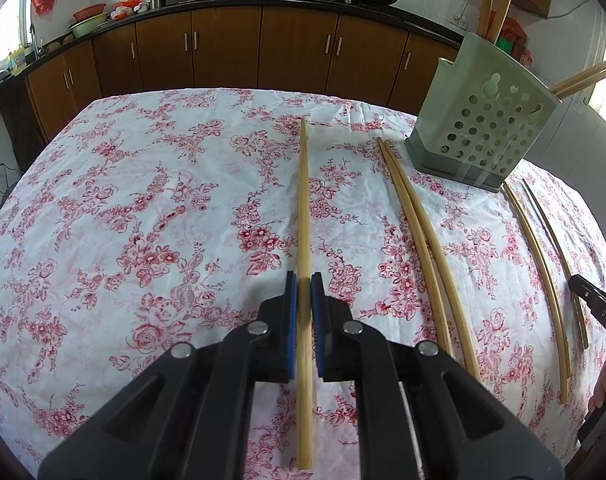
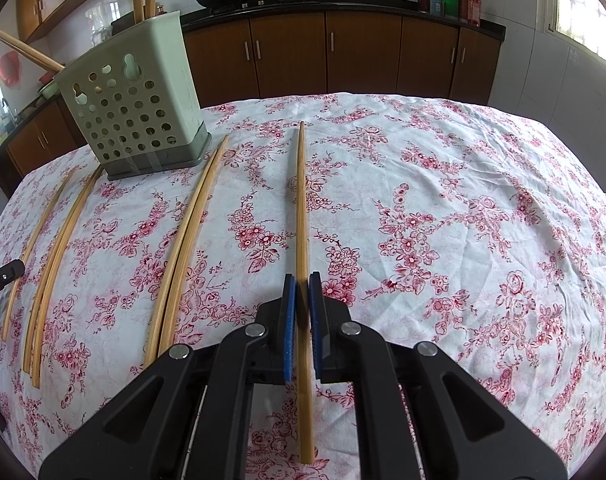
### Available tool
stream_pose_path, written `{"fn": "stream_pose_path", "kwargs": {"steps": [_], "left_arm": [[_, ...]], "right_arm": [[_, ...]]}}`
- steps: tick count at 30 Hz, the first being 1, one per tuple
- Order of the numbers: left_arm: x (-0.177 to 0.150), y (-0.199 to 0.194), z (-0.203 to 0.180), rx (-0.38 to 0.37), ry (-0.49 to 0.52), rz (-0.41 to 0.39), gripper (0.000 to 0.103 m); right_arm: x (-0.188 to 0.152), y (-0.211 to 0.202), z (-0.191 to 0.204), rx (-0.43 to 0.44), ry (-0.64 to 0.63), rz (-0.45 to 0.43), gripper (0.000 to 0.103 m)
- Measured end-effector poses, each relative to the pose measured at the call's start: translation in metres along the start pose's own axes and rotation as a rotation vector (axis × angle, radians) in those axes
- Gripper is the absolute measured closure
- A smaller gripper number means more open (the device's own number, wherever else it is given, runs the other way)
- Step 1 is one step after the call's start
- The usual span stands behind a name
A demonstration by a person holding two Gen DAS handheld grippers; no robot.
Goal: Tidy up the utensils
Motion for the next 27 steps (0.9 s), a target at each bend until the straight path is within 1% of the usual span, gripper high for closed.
{"fn": "stream_pose_path", "kwargs": {"steps": [27], "left_arm": [[0.0001,0.0008,0.002,-0.002,-0.001,-0.002,0.093]], "right_arm": [[0.0,-0.0002,0.0,0.0,0.001,0.0,0.095]]}}
Point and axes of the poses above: each gripper's, at about its wrist camera, not at the fingertips, and y roughly the way its jaws point, z to its left, x to its top, the point moved 10 cm from there along y, roughly the way its jaws point, and after that the axes turned 8 degrees about z, right-handed, at the moved point
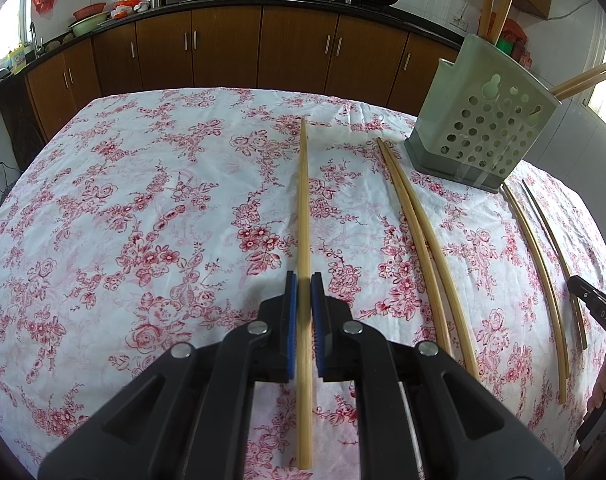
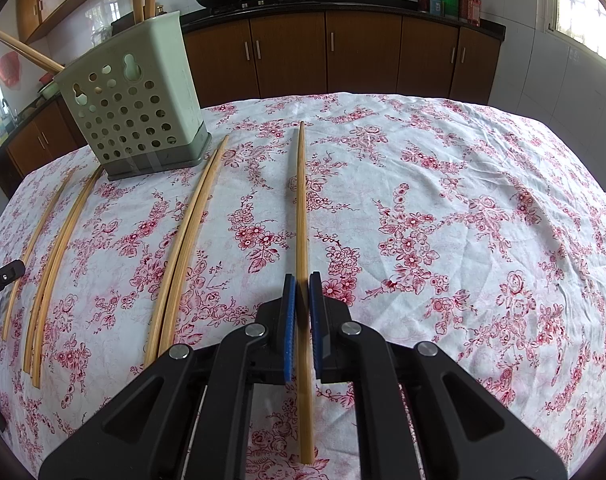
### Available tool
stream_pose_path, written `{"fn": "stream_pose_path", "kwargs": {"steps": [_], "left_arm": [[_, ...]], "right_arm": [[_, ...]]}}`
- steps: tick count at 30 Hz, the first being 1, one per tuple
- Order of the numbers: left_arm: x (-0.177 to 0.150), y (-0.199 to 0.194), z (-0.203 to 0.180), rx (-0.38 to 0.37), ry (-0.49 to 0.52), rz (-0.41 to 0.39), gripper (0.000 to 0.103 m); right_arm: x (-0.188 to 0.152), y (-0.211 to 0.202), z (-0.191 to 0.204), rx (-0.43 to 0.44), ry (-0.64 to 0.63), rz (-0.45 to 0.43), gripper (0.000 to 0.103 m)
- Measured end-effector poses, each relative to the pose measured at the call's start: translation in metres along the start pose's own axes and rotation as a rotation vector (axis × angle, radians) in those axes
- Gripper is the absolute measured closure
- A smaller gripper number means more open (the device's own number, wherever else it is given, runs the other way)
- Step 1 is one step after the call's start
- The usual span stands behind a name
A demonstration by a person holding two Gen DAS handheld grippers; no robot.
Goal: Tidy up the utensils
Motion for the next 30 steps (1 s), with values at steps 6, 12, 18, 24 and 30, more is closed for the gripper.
{"fn": "stream_pose_path", "kwargs": {"steps": [6,12,18,24,30], "left_arm": [[0.0,0.0,-0.001,0.009,0.006,0.0,0.093],[-0.011,-0.006,-0.009,0.061,0.076,0.005,0.093],[-0.02,-0.011,-0.016,0.085,0.113,0.006,0.094],[-0.001,-0.057,-0.022,0.076,0.125,-0.098,0.095],[0.045,-0.128,-0.031,0.036,0.105,-0.276,0.095]], "right_arm": [[0.0,0.0,0.0,0.0,0.0,0.0,0.095],[-0.009,-0.006,0.003,0.004,-0.01,0.001,0.095],[-0.012,-0.01,0.001,0.012,-0.006,0.003,0.095],[0.016,-0.056,-0.003,0.029,0.013,-0.124,0.095],[0.057,-0.117,-0.002,0.035,0.009,-0.297,0.095]]}}
Point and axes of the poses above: each gripper's, at about its wrist camera, not at the fingertips, and y roughly the way its jaws point, z to its left, x to its top, the point moved 10 cm from there along y, roughly the way its jaws point, and after that the axes turned 8 degrees about z, right-handed, at the moved point
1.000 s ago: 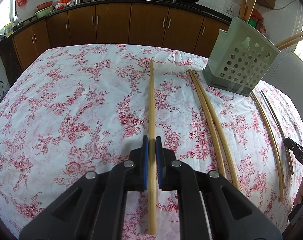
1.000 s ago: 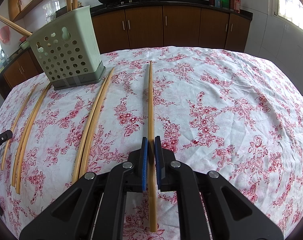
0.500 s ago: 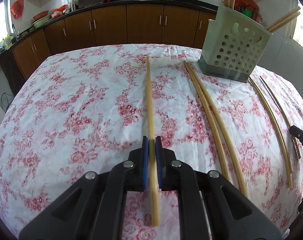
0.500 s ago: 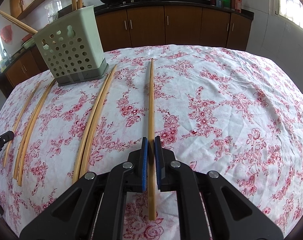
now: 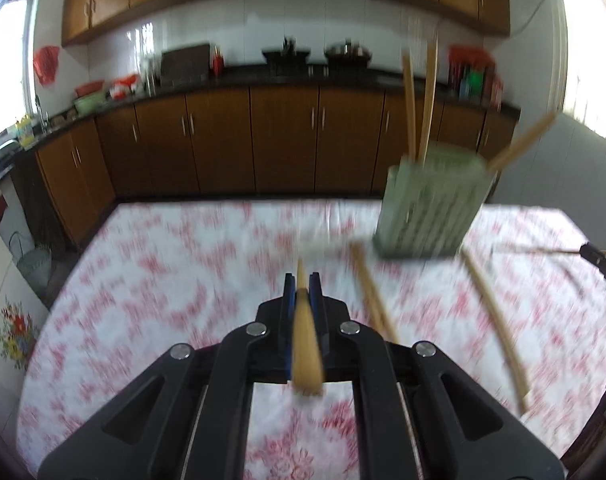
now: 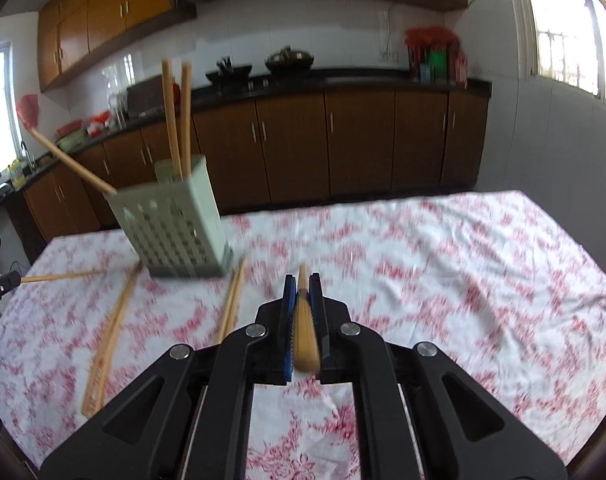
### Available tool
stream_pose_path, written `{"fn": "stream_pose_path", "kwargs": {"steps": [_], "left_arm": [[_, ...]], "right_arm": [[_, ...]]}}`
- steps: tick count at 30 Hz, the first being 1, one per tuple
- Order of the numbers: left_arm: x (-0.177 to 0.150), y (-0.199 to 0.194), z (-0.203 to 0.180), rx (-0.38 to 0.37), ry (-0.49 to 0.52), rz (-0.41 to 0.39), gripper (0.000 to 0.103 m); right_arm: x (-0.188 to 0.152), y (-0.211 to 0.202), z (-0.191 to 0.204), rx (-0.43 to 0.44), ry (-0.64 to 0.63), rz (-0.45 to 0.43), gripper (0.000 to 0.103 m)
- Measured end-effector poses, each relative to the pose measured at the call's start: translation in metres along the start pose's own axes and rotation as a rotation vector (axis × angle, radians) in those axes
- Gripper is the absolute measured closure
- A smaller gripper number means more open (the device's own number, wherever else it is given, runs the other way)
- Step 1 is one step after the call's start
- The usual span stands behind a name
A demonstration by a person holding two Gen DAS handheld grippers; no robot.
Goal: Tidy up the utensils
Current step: 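Lift the right tool's chopstick over the green holder while the left tool carries its chopstick there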
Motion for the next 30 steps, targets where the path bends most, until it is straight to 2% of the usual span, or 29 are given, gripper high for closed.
{"fn": "stream_pose_path", "kwargs": {"steps": [6,8,13,20,26,30], "left_arm": [[0.038,-0.02,0.006,-0.024,-0.006,-0.069,0.095],[0.047,-0.024,0.002,-0.057,-0.011,-0.078,0.095],[0.073,-0.049,-0.013,-0.12,0.005,-0.135,0.095],[0.119,-0.099,-0.054,-0.226,0.015,-0.276,0.095],[0.164,-0.117,-0.077,-0.222,-0.018,-0.415,0.095],[0.178,-0.095,-0.089,-0.219,-0.034,-0.422,0.095]], "right_arm": [[0.026,-0.017,0.003,0.02,0.005,-0.065,0.095],[0.034,-0.021,0.007,0.037,0.012,-0.079,0.095],[0.066,-0.046,0.03,0.118,0.001,-0.154,0.095],[0.116,-0.095,0.073,0.261,-0.021,-0.31,0.095],[0.146,-0.101,0.094,0.268,-0.043,-0.412,0.096],[0.152,-0.085,0.103,0.271,-0.052,-0.422,0.095]]}}
Point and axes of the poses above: each gripper's, at about its wrist camera, not at the fingertips, and y roughly the way its jaws point, z to its left, x to its top, the point moved 10 cm from there along y, roughly the way its jaws point, and after that the axes turned 8 degrees about z, right-handed, at the moved point
